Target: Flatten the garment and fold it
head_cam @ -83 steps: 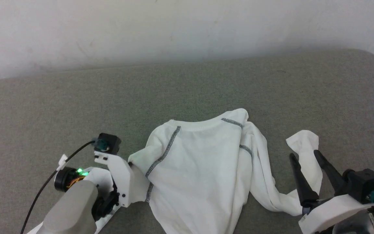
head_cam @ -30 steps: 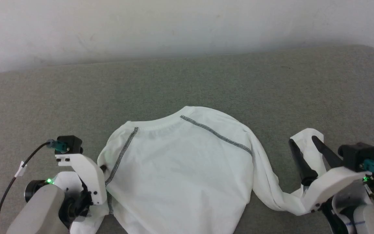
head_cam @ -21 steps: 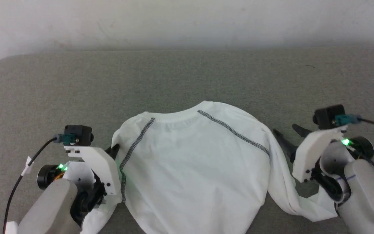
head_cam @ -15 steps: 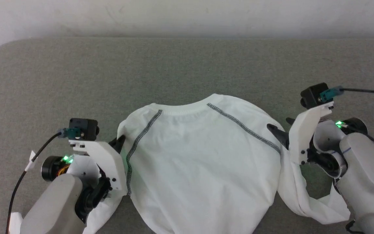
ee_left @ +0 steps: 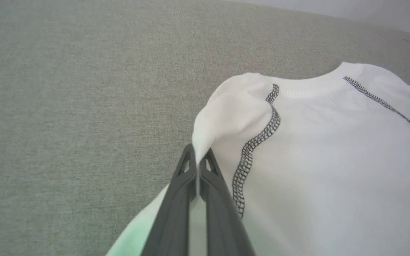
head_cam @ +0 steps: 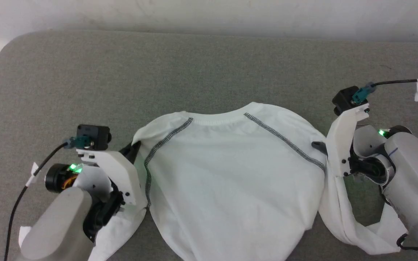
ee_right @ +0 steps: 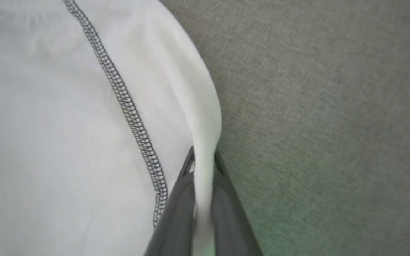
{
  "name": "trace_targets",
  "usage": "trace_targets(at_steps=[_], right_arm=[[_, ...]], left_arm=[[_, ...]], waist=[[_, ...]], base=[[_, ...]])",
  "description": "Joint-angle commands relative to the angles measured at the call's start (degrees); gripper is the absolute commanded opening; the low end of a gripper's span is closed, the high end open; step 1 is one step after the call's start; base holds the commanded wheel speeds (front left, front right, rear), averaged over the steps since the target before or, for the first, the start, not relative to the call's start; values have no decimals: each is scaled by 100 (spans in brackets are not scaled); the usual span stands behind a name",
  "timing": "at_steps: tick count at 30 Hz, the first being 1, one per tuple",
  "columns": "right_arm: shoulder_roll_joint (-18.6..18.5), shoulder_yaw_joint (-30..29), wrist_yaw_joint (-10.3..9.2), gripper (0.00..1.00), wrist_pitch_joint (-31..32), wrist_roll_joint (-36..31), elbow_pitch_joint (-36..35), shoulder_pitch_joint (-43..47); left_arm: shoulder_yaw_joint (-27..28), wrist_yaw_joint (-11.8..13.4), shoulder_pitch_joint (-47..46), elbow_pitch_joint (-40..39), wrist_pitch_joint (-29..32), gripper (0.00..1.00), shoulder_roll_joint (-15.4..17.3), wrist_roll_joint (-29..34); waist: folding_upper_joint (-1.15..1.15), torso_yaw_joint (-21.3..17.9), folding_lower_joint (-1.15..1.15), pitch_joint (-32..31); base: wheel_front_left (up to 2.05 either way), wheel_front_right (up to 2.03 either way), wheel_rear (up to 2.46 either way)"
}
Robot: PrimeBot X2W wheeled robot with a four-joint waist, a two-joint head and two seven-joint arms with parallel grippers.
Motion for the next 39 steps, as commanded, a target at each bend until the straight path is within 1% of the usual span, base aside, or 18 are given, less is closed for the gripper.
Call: trace_targets(at_steps=[1,4,6,8,11,13,17,19,23,27,32,35,39], right_arm=[[-44,27,-4,0,-340,80,-107,150],[-310,-152,-4,0,-1054,-27,-478,-31],[-474,-319,-4,0,-1413,-142,-680,-150],[-588,-519,-4,0,-1667,-260,-813,-296],[-665,-795,-4,0,-1801,-406,-871,-583],[-668,-971,-4,0,-1883,-522,-839,-855],[-667,-1231,-4,0,-2147,-871,-656,-1633],[-647,-1362,-4,0,-2390,-1109,-533,-2085],[-566,-1585,-4,0,-3158,-1601,-331,-3029],[-443,-1558,-4,0,-3753,-1963,-55,-3757],[-282,-1286,-4,0,-4190,-2130,321,-4216],[-163,-1087,-4,0,-4367,-2059,565,-4236],[-20,-791,-4,0,-4552,-1861,936,-4075]], left_arm=[[69,-17,-193,-40,-106,0,106,79],[155,-15,-421,-119,-218,0,287,219],[215,-51,-664,-154,-270,0,399,299],[274,-104,-983,-126,-313,0,479,369],[326,-192,-1570,20,-330,0,511,454],[360,-255,-2044,223,-355,0,489,507],[452,-364,-3106,830,-608,0,425,676],[499,-391,-3640,1181,-798,0,409,786],[569,-410,-4726,1756,-1254,0,459,1080],[607,-408,-5621,2231,-1690,0,453,1289],[496,-580,-6222,2812,-2104,0,354,1437],[458,-647,-6232,3138,-2329,0,220,1412],[471,-772,-5963,3583,-2606,0,23,1250]], waist=[[-1,-88,-1,-189],[-1,-163,-1,-384],[-1,-220,-1,-486],[-1,-284,-1,-537],[-1,-378,-1,-491],[-1,-444,-1,-388],[-1,-590,-1,-53],[-1,-662,-1,130],[-1,-806,-1,508],[-1,-896,-1,756],[-1,-904,-1,968],[-1,-877,-1,1107],[-1,-836,-1,1266]], base=[[0,0,0],[0,0,0],[0,0,0],[0,0,0],[0,0,0],[0,0,0],[0,0,0],[0,0,0],[0,0,0],[0,0,0],[0,0,0],[0,0,0],[0,0,0]])
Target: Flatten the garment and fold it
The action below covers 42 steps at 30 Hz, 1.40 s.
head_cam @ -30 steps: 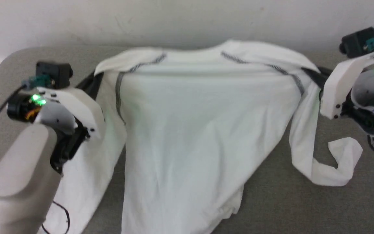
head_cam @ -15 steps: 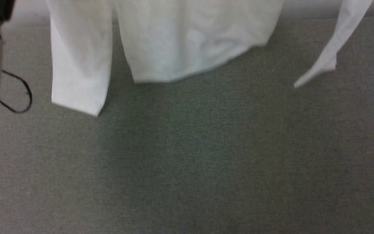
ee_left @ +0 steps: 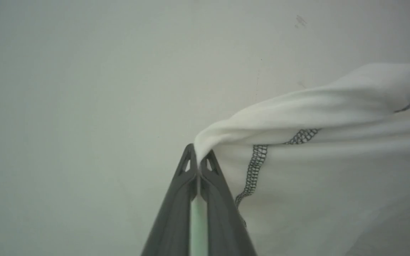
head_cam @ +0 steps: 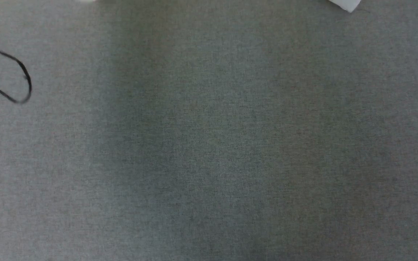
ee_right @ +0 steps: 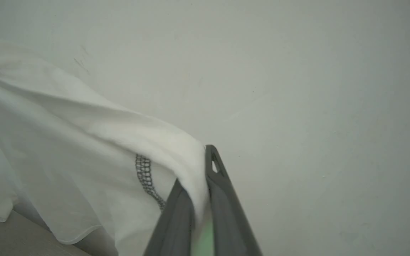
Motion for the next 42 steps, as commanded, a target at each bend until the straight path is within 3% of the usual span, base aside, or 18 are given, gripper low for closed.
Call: trace_targets(at_steps=[1,12,21,26,31,38,42], right_arm=[[-16,106,-57,0,-93,131,257,178],[69,804,-57,0,-651,740,747,1457],[-341,913,-57,0,-872,1056,-242,3445],[-511,594,-57,0,-713,983,-1049,4820],[-500,-228,-57,0,-229,662,-2008,6323],[12,-1560,-57,0,892,-134,-3819,8425],[456,-2112,-57,0,1514,-576,-4669,9368]], left_arm=[[67,-33,283,261,-152,0,-8,-132],[143,-254,2020,708,-512,0,-384,-459],[262,2,4439,-284,-531,0,-344,-552],[203,372,5962,-1348,-210,0,-143,-635],[239,947,7483,-2827,424,0,183,-783],[389,1983,9390,-4801,1375,0,561,-1010],[391,2297,10189,-5432,1936,0,728,-1242]], waist=[[-1,29,-2,182],[-1,139,-2,-163],[-1,180,-2,-1133],[-1,104,-2,-1724],[-1,53,-2,-2136],[-1,-20,-2,-2353],[-1,-9,-2,-2389]], base=[[0,0,0],[0,0,0],[0,0,0],[0,0,0],[0,0,0],[0,0,0],[0,0,0]])
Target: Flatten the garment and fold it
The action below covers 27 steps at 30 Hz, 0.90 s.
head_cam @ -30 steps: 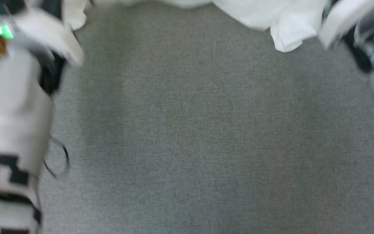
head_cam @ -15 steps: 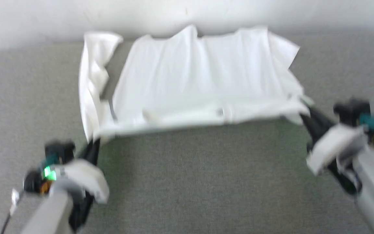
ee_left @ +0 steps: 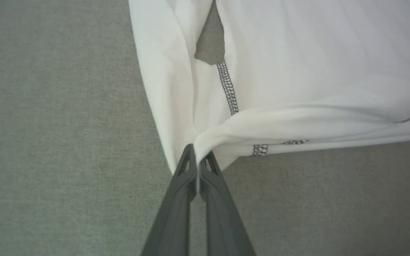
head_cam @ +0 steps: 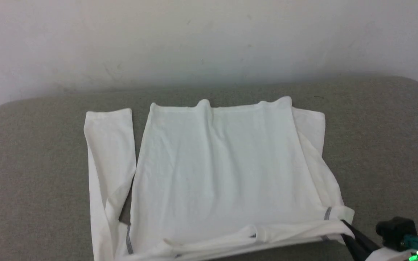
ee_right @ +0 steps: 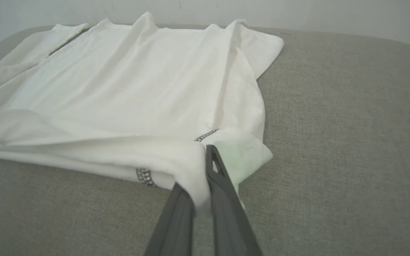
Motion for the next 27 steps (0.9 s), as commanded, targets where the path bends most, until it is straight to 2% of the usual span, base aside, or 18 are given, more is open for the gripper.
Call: trace_targets(at_steps=[1,5,8,9,10,11,12,13,16,20,23,27], right_arm=[[29,-252,-64,0,166,-201,-185,238],[223,-290,-64,0,474,-544,-491,701],[322,-230,-64,0,556,-693,-470,846],[376,-213,-64,9,570,-686,-420,860],[410,-169,-64,33,579,-678,-363,856],[407,-91,-64,56,577,-686,-311,837],[421,-21,-64,84,570,-667,-270,815],[443,48,-64,100,562,-619,-260,799],[478,144,-64,100,323,-521,-389,728],[617,-26,-64,100,-185,-497,-820,628],[831,-282,-64,100,-433,-563,-1219,539],[1021,-571,-64,100,-465,-706,-1613,376]], left_arm=[[91,203,308,-58,224,0,193,-108],[7,258,740,-284,629,0,230,-380],[-67,133,792,-199,614,0,139,-491],[-67,45,737,-146,502,0,47,-538],[-74,-60,683,-62,410,0,-64,-617],[-108,-164,636,30,367,29,-144,-677],[-104,-236,574,99,280,75,-215,-710],[-82,-285,510,153,167,100,-273,-717],[23,-378,367,167,-125,100,-326,-690],[307,-364,218,-218,-491,100,-277,-630],[640,-240,10,-543,-834,100,-245,-531],[993,-37,-463,-523,-1230,100,-202,-288]], waist=[[0,-12,2,-38],[0,1,2,-21],[0,19,2,17],[0,27,2,34],[0,33,2,43],[0,33,2,49],[0,33,2,55],[0,37,2,52],[0,52,2,38],[0,52,2,0],[0,42,2,2],[0,-3,2,108]], base=[[0,0,0],[0,0,0],[0,0,0],[0,0,0],[0,0,0],[0,0,0],[0,0,0],[0,0,0],[0,0,0],[0,0,0],[0,0,0],[0,0,0]])
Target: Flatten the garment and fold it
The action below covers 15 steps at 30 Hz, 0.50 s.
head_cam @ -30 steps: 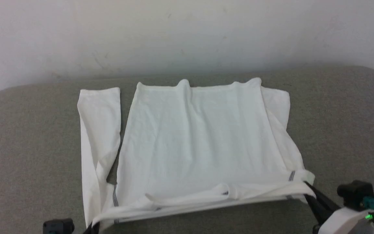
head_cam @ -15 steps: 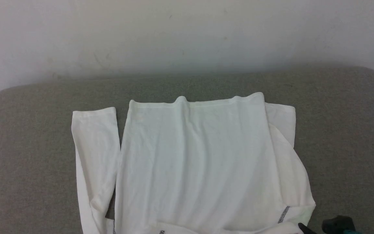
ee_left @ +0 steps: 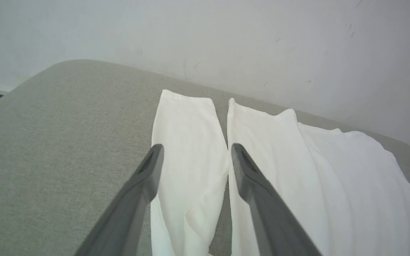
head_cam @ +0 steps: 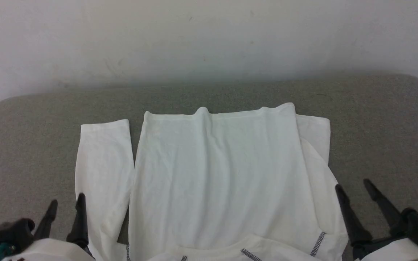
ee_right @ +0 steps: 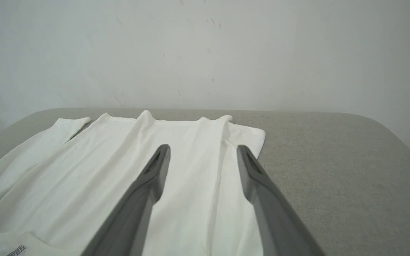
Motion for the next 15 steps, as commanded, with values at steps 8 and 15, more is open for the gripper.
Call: trace_targets(at_steps=[8,15], right_arm=[[102,-478,-9,100,38,-96,-490,-677],[80,-456,-9,100,26,-29,-520,-1085]], left_arm=[[319,-165,-1905,1075,-172,100,213,134],[170,-682,-3454,2334,465,100,443,-67]], waist=[[0,-150,0,838],[0,-352,0,1446]], base=[[0,0,0],[0,0,0]])
